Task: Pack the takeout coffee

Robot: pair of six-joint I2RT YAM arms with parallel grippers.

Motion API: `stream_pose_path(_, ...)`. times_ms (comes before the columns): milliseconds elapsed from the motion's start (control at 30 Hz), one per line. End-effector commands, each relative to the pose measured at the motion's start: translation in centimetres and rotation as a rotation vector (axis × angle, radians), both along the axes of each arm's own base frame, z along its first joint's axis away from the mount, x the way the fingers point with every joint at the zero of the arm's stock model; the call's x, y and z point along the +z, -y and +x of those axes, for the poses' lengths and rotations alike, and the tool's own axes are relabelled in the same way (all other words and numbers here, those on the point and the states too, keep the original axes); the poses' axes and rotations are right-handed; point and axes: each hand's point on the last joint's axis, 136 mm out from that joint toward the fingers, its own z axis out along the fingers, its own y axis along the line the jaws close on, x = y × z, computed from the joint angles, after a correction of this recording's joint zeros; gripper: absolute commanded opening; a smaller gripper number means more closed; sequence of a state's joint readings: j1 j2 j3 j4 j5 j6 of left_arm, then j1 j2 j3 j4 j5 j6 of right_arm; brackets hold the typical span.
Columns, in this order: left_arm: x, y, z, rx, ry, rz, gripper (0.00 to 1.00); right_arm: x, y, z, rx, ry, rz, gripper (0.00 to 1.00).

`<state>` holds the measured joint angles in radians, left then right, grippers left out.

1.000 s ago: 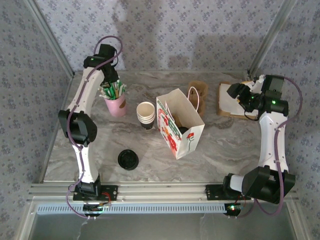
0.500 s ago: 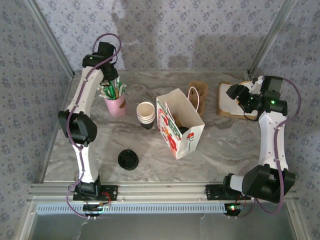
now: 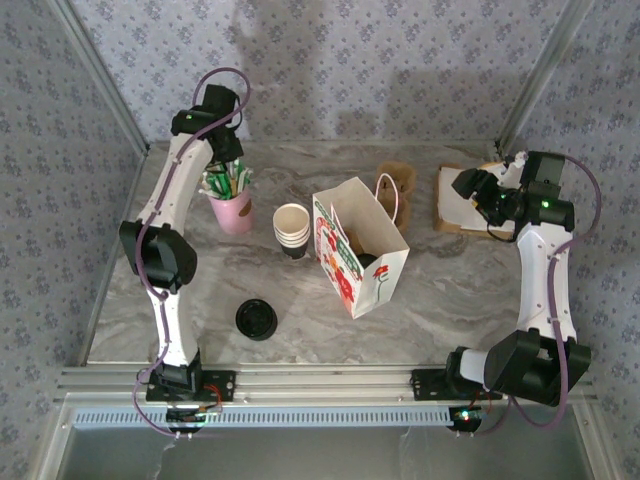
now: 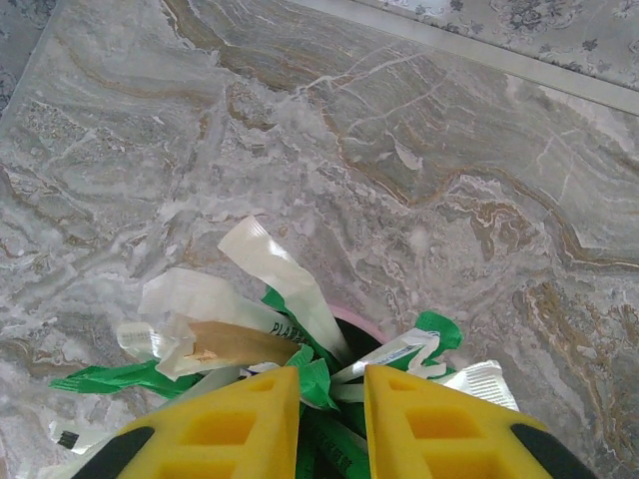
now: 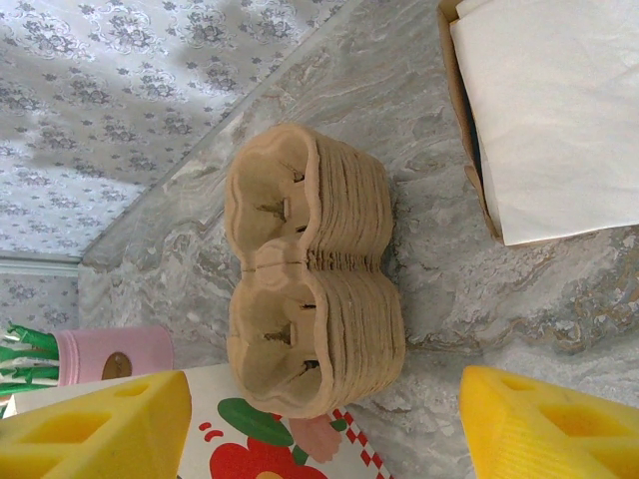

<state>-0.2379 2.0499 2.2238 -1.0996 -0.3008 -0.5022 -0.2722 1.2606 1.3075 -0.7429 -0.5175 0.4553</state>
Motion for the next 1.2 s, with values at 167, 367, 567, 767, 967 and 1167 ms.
stream_pose_path(167,-0.7,-0.8,0.1,0.021,-0.020,0.029,0.24,0.4,-0.4,-0.1,0.021,0.010,0.007,0.73)
stream_pose_path(367,-1.6,-0.9,0.2,0.019,-0.038,0.025,0.23,0.3,-0.4,-0.1,0.021,0.006,0.005,0.73)
stream_pose_path(567,-1.7,-1.0,0.4,0.021,-0.035,0.027,0.18,0.2,-0.3,-0.2,0.018,0.001,0.004,0.73)
stream_pose_path(767,-0.7,-1.0,0.5,0.016,-0.005,0.025,0.10,0.0,-0.3,-0.3,0.017,-0.002,0.004,0.73)
stream_pose_path(967,0.5,-1.0,0.3,0.012,0.021,0.021,0.00,0.0,-0.4,-0.3,0.018,-0.006,0.005,0.73)
stream_pose_path(1167,3.1,-0.4,-0.5,-0.015,0.066,0.045,0.00,0.2,-0.5,-0.4,0.021,-0.006,0.007,0.72)
